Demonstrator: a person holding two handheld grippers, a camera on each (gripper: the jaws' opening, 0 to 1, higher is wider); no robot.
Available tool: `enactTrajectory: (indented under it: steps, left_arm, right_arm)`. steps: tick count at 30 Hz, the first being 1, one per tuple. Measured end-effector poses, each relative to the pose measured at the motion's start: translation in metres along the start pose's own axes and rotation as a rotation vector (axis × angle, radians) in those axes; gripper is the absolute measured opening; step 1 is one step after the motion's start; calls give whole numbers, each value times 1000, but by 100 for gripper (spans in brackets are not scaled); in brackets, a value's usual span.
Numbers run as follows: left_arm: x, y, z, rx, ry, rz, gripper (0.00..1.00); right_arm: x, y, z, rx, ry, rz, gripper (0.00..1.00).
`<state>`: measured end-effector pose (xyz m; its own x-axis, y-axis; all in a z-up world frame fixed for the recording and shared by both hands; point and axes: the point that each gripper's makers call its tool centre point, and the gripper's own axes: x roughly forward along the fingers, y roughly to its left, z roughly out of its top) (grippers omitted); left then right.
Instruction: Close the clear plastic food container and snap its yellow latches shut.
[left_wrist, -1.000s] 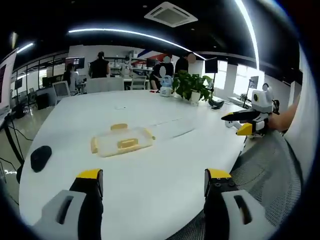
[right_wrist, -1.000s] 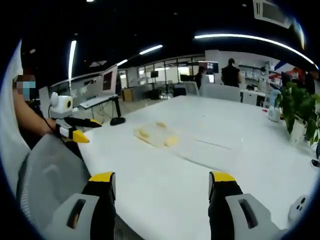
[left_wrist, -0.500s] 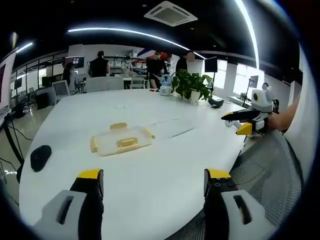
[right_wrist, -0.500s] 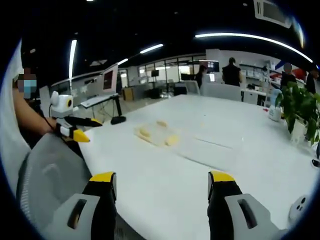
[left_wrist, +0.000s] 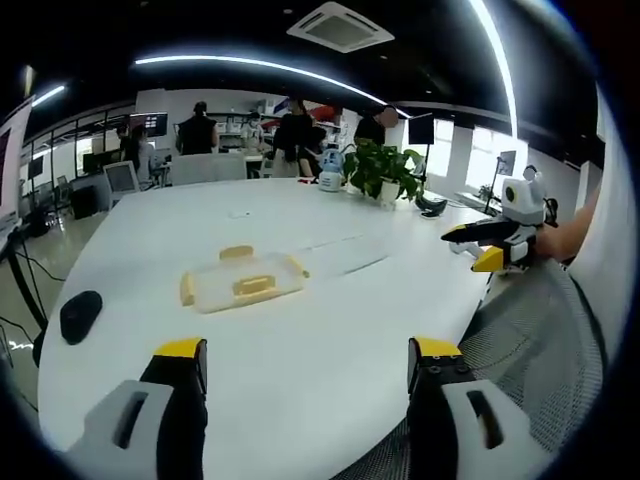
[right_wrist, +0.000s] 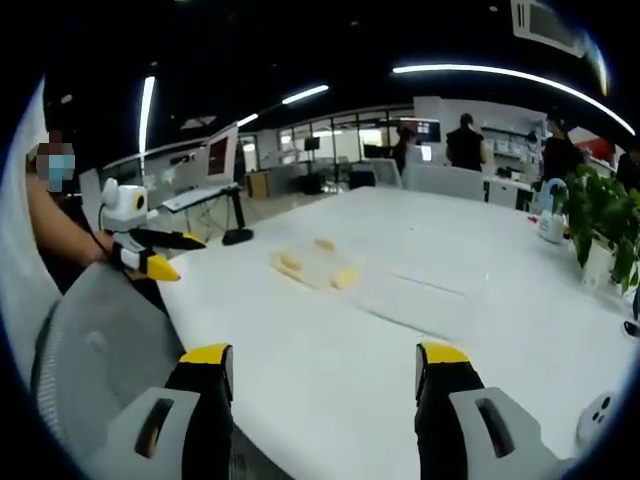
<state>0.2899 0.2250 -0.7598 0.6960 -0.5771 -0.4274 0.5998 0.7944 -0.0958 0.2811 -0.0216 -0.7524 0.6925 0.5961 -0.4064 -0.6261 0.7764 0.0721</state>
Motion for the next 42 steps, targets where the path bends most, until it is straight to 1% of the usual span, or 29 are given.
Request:
enactTrajectory:
  steps: [12,42]
  left_arm:
    - [1,0,-2,16,7,-1,83]
    - [0,-2,2,17,-2,-6,82]
  right_arm:
    - [2,1,-2,-3,15,4,75]
    - [0,-1,-1,-1,8,-7,75]
